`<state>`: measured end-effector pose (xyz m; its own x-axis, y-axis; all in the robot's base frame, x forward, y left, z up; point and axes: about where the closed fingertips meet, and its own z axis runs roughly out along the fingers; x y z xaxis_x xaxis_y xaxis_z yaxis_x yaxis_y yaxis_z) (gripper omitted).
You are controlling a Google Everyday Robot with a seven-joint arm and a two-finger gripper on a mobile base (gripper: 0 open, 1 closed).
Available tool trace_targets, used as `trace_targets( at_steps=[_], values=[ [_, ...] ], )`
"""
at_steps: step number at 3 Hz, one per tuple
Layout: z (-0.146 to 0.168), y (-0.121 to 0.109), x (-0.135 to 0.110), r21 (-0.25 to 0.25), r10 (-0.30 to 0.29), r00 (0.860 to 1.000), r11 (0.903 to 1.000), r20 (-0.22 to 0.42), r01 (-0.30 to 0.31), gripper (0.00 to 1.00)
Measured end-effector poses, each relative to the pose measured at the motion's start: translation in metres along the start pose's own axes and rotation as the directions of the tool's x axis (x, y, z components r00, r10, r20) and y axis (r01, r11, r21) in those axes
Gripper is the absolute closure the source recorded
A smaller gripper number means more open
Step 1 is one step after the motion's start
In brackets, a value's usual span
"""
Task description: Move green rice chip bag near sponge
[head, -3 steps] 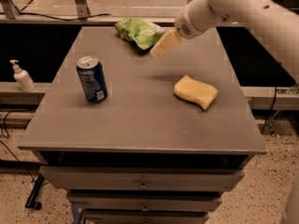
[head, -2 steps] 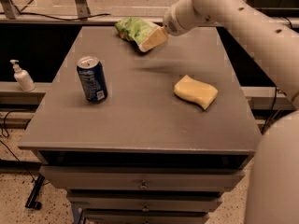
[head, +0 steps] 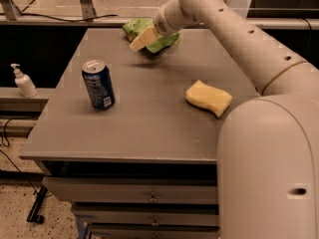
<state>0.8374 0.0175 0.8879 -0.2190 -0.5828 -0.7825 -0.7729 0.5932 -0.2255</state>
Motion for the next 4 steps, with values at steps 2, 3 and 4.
trace_targets(
  at_steps=[2,3,4],
  values=[
    [0.003,-0.024,0.029,0.051,0.014,0.998,0.9987,-0.069,-0.010,0.41],
    [-0.004,-0.024,0.043,0.067,0.015,0.994,0.9977,-0.105,-0.008,0.64],
    [-0.009,-0.019,0.056,0.078,0.020,0.990,0.9969,-0.140,-0.009,0.87]
  ],
)
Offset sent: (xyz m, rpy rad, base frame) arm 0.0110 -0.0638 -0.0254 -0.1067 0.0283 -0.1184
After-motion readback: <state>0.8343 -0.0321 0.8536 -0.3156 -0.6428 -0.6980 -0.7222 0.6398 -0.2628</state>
